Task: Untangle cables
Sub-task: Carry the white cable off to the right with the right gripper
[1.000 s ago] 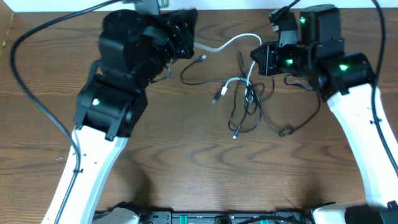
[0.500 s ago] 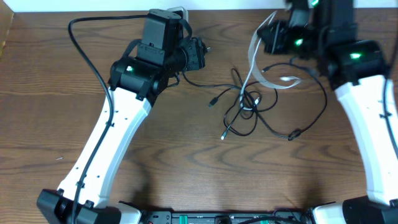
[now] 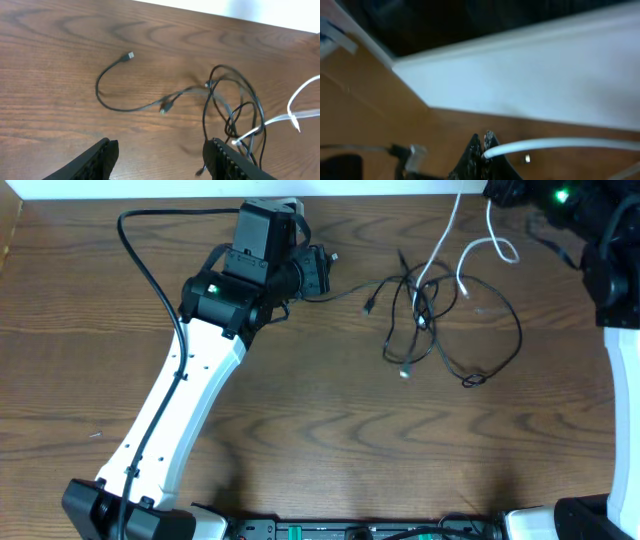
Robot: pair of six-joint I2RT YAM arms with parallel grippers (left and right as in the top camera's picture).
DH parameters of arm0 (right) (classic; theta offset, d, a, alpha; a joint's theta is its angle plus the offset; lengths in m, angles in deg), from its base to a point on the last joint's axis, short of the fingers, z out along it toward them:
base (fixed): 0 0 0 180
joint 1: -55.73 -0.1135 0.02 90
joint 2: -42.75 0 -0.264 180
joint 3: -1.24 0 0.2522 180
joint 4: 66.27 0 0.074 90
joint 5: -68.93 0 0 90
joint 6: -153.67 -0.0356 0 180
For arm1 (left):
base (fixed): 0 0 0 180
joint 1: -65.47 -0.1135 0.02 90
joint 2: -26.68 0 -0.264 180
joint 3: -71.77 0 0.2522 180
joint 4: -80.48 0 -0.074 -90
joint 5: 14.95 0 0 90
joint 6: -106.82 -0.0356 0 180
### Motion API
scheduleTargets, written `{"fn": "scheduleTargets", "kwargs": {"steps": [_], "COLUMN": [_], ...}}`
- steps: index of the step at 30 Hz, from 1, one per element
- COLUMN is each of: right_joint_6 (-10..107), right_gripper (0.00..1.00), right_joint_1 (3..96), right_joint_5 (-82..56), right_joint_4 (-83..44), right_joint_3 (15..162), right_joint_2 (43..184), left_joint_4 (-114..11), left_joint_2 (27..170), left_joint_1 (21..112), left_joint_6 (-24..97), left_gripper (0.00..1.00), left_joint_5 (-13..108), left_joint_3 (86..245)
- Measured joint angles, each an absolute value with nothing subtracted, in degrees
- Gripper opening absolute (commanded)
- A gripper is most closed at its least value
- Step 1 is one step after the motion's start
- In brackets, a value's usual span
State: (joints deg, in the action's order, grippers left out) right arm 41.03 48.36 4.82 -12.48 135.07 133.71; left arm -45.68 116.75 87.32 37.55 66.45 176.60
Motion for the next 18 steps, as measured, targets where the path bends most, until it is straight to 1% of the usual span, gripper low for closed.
{"fn": "scheduleTargets", "kwargs": {"steps": [6, 10, 15, 18], "right_joint_6": [41.1, 41.1, 41.6, 42.9], "right_gripper": [0.01, 0.01, 0.01, 0.01], "right_joint_1": [48.3, 48.4, 49.8, 51.7], "right_joint_5": [0.7, -0.5, -0.6, -0.9], "right_joint_4": [-4.8, -1.6, -2.2, -4.0], "right_joint_3": [135.6, 135.6, 135.6, 135.6], "right_joint_2": [134.4, 136.2, 138.2, 138.2], "left_joint_4": [-45.0, -48.3, -54.7, -55.4], "left_joint_2": [116.7, 116.7, 117.0, 117.0], "left_joint_1": [87.7, 90.2, 92.7, 92.8], "left_joint_6": [37.5, 36.7, 36.2, 36.2], "left_gripper": [0.58, 0.58, 0.58, 0.58], "left_joint_5": [64.8, 63.9, 63.0, 62.9], "left_joint_3": [174.5, 168.0, 159.7, 158.1]}}
